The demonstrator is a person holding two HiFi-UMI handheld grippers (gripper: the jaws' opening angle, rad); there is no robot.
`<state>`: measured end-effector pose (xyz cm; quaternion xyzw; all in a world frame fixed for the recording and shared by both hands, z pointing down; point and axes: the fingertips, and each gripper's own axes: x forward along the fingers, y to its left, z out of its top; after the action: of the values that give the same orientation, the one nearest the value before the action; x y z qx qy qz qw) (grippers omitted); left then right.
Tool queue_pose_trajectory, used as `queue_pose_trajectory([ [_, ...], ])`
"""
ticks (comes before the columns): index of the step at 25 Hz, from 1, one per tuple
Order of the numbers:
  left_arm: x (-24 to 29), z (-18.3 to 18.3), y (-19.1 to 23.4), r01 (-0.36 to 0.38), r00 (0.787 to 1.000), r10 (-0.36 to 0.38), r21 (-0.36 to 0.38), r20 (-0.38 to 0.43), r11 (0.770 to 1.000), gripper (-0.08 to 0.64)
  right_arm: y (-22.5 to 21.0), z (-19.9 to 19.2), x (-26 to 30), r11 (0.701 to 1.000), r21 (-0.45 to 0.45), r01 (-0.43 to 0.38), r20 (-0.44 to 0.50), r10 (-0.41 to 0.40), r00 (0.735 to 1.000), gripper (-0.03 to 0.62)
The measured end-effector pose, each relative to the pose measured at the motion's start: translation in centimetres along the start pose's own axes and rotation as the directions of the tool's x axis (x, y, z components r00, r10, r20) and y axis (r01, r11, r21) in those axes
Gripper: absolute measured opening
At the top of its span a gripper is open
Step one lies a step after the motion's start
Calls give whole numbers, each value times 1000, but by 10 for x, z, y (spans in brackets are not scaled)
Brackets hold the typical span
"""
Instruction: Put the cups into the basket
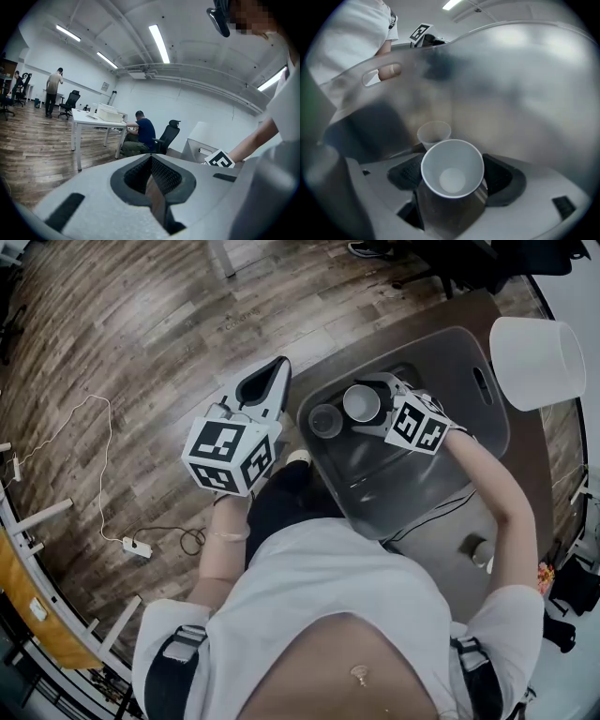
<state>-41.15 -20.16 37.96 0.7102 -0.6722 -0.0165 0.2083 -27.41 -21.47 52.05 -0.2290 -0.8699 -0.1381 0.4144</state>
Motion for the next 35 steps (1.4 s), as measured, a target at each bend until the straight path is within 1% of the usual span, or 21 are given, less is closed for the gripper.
queue_pose_trajectory([
  [4,1,-2,-1,0,1000,0,-2,1,1000,9,1,2,2,1000,-14,17,20,-17,1000,388],
  [10,-1,-3,-2,5,1000,-5,-6,1,1000,9,6,4,7,1000,4,6,15,-6,1000,388],
  [14,-1,-2,-4,7,1000,-7,-5,3,1000,9,3,6,3,1000,-13,23,1,-23,1000,390],
  [19,-6,-1,-2,8,1000,-7,-19,12,1000,9,2,8,-2,999,30,25,13,-26,1000,390],
  [21,-8,2,-2,9,1000,-8,-28,24,1000,9,0,11,-7,999,7,44,1,-44,999,390],
  [24,-11,6,0,0,999,1,-21,35,1000,9,-1,17,-16,997,-41,58,-12,-58,998,390],
  [28,-13,10,-2,1,999,0,-18,49,1000,9,5,23,-31,998,-18,56,1,-56,998,390],
  [31,-16,17,-4,7,998,-7,-8,58,1000,9,9,32,-42,996,-22,90,7,-90,996,390],
  [33,-18,23,-9,16,998,-16,2,64,1000,9,9,42,-52,992,-22,123,31,-123,992,388],
  [35,-19,29,-15,26,997,-27,17,71,1000,9,6,52,-62,987,17,157,79,-158,984,388],
])
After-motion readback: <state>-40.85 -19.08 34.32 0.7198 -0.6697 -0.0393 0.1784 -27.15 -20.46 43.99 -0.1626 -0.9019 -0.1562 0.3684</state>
